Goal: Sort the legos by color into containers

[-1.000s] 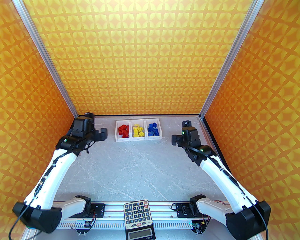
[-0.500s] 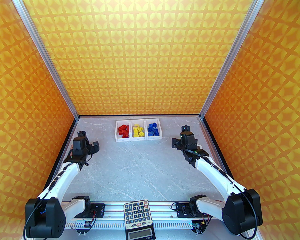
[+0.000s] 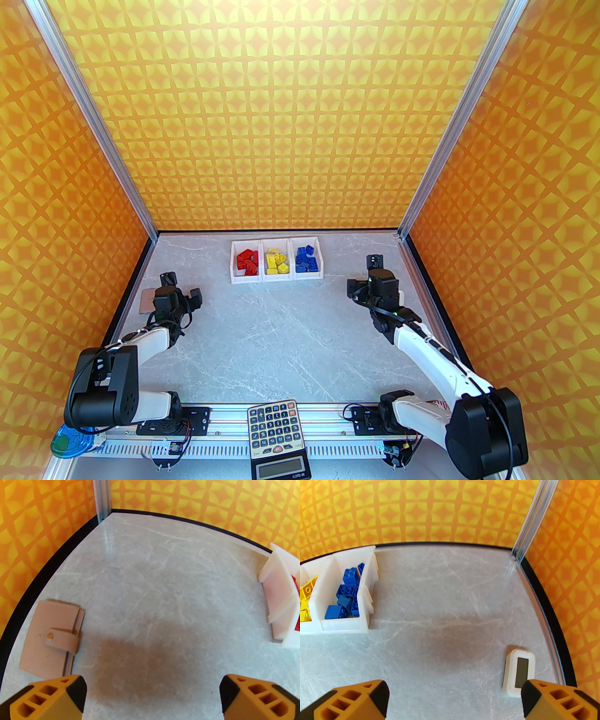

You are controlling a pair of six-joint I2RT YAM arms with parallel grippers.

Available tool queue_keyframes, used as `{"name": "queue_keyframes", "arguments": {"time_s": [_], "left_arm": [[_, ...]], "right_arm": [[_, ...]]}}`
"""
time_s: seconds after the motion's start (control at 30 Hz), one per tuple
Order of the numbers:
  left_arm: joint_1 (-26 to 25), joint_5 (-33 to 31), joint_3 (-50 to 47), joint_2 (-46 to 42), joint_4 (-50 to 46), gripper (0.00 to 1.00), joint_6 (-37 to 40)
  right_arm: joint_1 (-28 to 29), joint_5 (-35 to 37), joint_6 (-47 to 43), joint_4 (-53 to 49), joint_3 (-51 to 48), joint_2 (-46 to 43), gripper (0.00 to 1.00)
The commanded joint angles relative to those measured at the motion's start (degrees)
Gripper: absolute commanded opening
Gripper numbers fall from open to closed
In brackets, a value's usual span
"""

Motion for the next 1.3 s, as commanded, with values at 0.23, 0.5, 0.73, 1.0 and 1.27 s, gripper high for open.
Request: {"name": "queue_keyframes", "arguments": {"time_s": [0.23,0.5,0.73,1.0,1.27], "left_arm": [[0.75,4.2,-8.33,-2.15,21.76,0.99,6.63],[0.91,4.08,-8.5,5.92,30.52,0.99,7.19],[-1.18,4.78,-5.66,8.84,27.95,0.99,10.31],[-1.18,4.72,-7.82,8.48,31.46,0.99,10.03],[-0.65,4.68,-11.34,8.49,38.09,0.99,9.39]], "right_arm": [[-0.27,-1.12,-3.5,12.8,-7.55,-3.88,0.98],[-0.24,-4.51,-5.19,26.72,-14.19,-1.84,0.98],[-0.62,-4.25,-5.69,36.57,-15.68,5.43,0.98],[-1.91,-3.93,-3.71,46.99,-18.29,12.07,0.99],[-4.26,-4.74,-1.39,59.18,-20.33,22.2,0.98]]}}
